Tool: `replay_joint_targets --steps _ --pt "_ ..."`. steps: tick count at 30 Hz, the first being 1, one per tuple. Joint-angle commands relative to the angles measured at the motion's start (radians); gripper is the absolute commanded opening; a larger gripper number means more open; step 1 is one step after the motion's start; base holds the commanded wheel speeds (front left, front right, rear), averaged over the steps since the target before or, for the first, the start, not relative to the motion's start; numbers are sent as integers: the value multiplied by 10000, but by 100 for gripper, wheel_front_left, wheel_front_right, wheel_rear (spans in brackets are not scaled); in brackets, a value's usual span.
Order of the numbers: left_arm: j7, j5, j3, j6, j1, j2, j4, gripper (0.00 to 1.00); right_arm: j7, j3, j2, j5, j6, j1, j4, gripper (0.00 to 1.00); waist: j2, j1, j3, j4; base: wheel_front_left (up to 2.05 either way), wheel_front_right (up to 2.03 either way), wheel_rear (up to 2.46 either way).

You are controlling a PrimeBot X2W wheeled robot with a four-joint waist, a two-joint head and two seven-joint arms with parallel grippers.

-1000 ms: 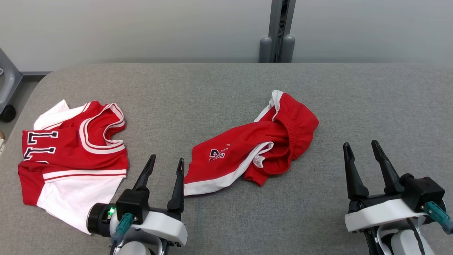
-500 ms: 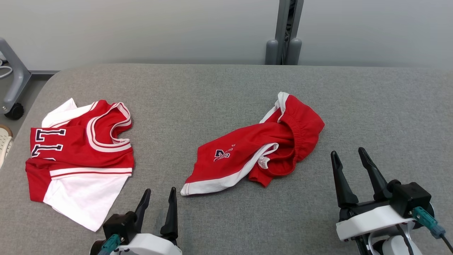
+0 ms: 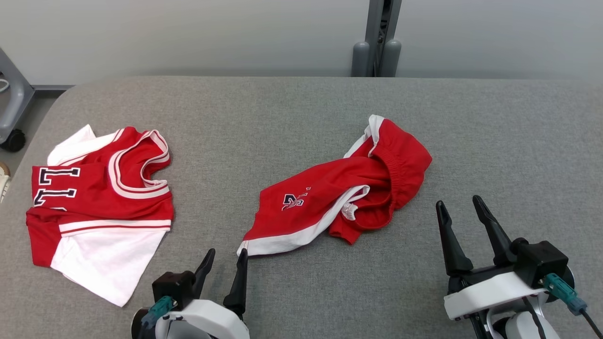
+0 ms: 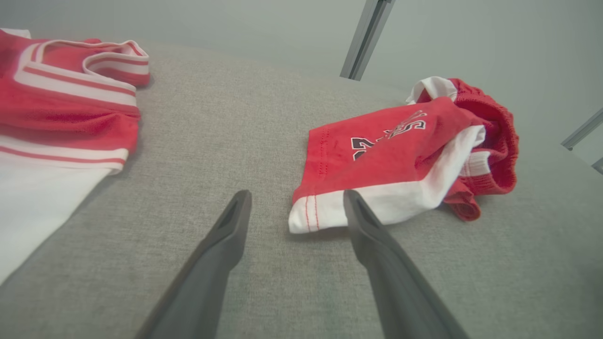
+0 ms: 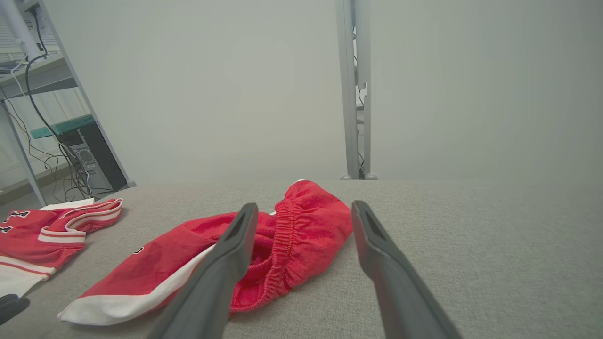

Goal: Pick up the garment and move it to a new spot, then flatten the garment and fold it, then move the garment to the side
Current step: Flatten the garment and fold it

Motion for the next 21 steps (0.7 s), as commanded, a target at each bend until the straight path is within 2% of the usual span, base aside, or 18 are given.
replay_joint_targets --steps 1,6,13,21 --pt "-22 -121 -57 -96 -318 45 234 100 -36 -4 -65 -59 3 -119 21 100 0 0 119 -84 0 0 0" --pt "-22 -872 -355 -316 -949 52 1257 100 -36 27 -65 -112 3 -252 27 100 0 0 383 -239 0 0 0" --pt "-22 -2161 -685 -407 -1572 49 2208 100 -36 29 -63 -90 3 -336 15 100 0 0 590 -365 0 0 0" --pt "-21 -2556 -1079 -501 -1988 48 2679 100 -36 11 -65 -83 3 -416 12 100 0 0 691 -398 0 0 0"
